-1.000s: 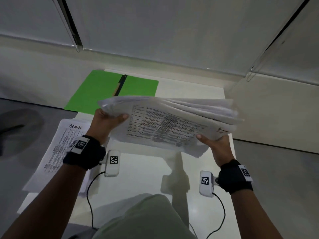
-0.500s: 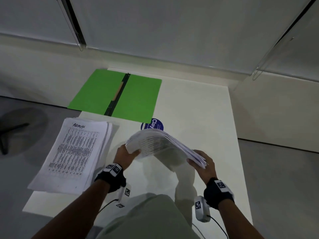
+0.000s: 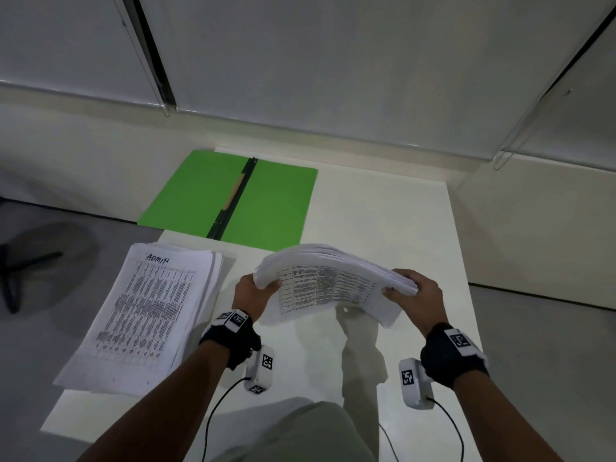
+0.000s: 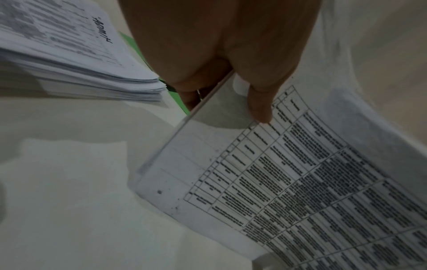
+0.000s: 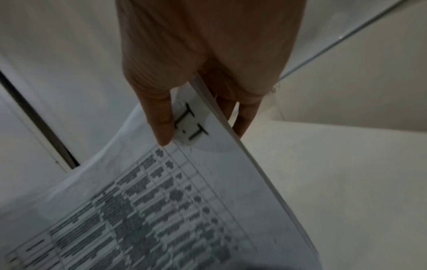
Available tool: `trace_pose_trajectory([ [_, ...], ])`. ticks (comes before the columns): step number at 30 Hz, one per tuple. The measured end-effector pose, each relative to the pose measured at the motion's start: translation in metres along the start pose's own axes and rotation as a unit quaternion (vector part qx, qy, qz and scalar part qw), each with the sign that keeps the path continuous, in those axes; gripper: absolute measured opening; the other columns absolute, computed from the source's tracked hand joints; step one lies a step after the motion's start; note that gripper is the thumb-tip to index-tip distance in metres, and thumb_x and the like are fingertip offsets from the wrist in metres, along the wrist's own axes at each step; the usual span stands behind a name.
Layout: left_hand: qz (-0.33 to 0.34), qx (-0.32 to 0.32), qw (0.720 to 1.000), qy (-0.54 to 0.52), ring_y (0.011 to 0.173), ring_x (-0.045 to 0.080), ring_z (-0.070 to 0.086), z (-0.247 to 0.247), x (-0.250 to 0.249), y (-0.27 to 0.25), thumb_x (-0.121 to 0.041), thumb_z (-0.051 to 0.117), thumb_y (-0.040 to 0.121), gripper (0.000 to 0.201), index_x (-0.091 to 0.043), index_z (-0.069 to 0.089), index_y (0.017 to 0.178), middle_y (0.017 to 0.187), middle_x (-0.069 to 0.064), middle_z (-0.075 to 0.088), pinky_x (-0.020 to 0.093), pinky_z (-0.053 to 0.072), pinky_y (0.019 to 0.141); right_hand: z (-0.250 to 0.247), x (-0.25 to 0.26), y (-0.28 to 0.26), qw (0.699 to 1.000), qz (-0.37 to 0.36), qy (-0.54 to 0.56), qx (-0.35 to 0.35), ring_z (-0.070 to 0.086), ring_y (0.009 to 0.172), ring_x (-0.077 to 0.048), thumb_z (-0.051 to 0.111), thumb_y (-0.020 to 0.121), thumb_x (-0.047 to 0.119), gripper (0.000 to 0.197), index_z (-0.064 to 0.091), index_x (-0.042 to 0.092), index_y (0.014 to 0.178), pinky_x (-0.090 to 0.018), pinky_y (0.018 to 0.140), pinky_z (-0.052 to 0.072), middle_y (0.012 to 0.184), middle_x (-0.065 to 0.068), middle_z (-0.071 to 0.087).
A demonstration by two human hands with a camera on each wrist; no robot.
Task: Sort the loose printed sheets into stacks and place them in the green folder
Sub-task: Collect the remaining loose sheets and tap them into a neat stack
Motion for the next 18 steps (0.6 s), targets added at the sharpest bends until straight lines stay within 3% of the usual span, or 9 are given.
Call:
trace_pose_trajectory([
  [2,-0.001,-0.002,1.000,0.022,0.083,0.029,0.066,-0.001,-0.001,0.002,-0.021,0.080,0.075,0.033,0.003,0.068,0.096,0.095,0.022,0.070,0.040,0.054,0.074,-0.009,0.017,0.007,0.999,-0.004,-0.037,0.020,0.067,0.085,-0.003,0.080,0.072,0.009,0.040,0.068,0.023,0.107,-0.014,0.068,0.051,0.095,0.003,0.071],
  [4,0.022,-0.003,0.999,0.048,0.077,0.026,0.063,-0.002,-0.012,-0.001,-0.020,0.077,0.078,0.030,0.005,0.067,0.092,0.092,0.023,0.070,0.040,0.053,0.072,-0.014,0.040,0.012,0.985,-0.032,-0.147,0.089,0.068,0.087,-0.009,0.080,0.074,0.020,0.049,0.061,0.033,0.117,-0.024,0.076,0.056,0.099,0.008,0.070],
  [6,0.071,-0.002,0.994,0.084,0.071,0.026,0.062,-0.001,-0.028,-0.007,-0.020,0.074,0.080,0.026,0.005,0.069,0.084,0.084,0.024,0.070,0.041,0.053,0.069,-0.010,0.060,0.013,0.936,-0.064,-0.305,0.162,0.067,0.092,-0.012,0.076,0.075,0.037,0.061,0.047,0.040,0.129,-0.036,0.084,0.055,0.110,0.011,0.067],
  [8,0.152,0.018,0.981,0.122,0.062,0.026,0.061,0.002,-0.049,-0.016,-0.028,0.069,0.081,0.027,-0.002,0.071,0.074,0.072,0.023,0.070,0.044,0.052,0.064,0.002,0.073,0.014,0.901,-0.092,-0.382,0.184,0.062,0.105,-0.019,0.072,0.076,0.046,0.070,0.037,0.039,0.137,-0.038,0.090,0.051,0.120,0.008,0.063],
  [10,0.234,0.076,0.960,0.136,0.065,0.026,0.065,0.007,-0.071,-0.027,-0.033,0.056,0.081,0.024,-0.020,0.076,0.075,0.076,0.020,0.072,0.042,0.054,0.067,0.012,0.082,0.015,0.903,-0.112,-0.376,0.176,0.060,0.110,-0.023,0.069,0.077,0.045,0.067,0.040,0.036,0.137,-0.039,0.090,0.050,0.122,0.005,0.065],
  [11,0.279,0.100,0.943,0.154,0.070,0.026,0.068,0.009,-0.082,-0.032,-0.032,0.050,0.082,0.028,-0.024,0.077,0.082,0.082,0.019,0.074,0.039,0.057,0.070,0.016,0.084,0.016,0.906,-0.125,-0.366,0.171,0.062,0.106,-0.025,0.067,0.078,0.043,0.057,0.048,0.034,0.131,-0.038,0.086,0.051,0.118,0.003,0.068],
  [13,0.359,0.097,0.905,0.207,0.061,0.020,0.068,0.007,-0.106,-0.043,-0.030,0.046,0.088,0.034,-0.018,0.077,0.091,0.081,0.014,0.075,0.029,0.057,0.059,0.018,0.090,0.016,0.910,-0.141,-0.364,0.139,0.066,0.088,-0.028,0.062,0.081,0.042,0.021,0.063,0.028,0.095,-0.034,0.069,0.048,0.096,-0.006,0.073],
  [15,0.398,0.022,0.900,0.174,0.065,0.009,0.068,-0.005,-0.123,-0.047,-0.029,0.061,0.089,0.023,-0.019,0.070,0.107,0.092,0.005,0.076,0.018,0.056,0.056,0.010,0.091,0.014,0.943,-0.119,-0.294,0.102,0.061,0.065,-0.027,0.071,0.080,0.040,0.028,0.056,0.022,0.064,-0.032,0.057,0.040,0.073,-0.012,0.068],
  [18,0.313,-0.027,0.949,-0.004,0.115,0.007,0.057,-0.033,-0.113,-0.032,-0.033,0.085,0.065,0.077,-0.028,0.049,0.132,0.132,-0.004,0.058,0.023,0.047,0.097,-0.014,0.091,0.008,0.990,-0.085,-0.102,0.041,0.061,0.059,-0.025,0.082,0.072,0.034,0.034,0.066,0.005,0.074,-0.029,0.052,0.046,0.068,-0.012,0.066],
])
Point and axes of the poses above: each hand's wrist, its own y-axis towards the middle knuckle, its own z-axis out of the palm, x = y × z, the point moved 1 cm from there along y, towards the middle knuckle
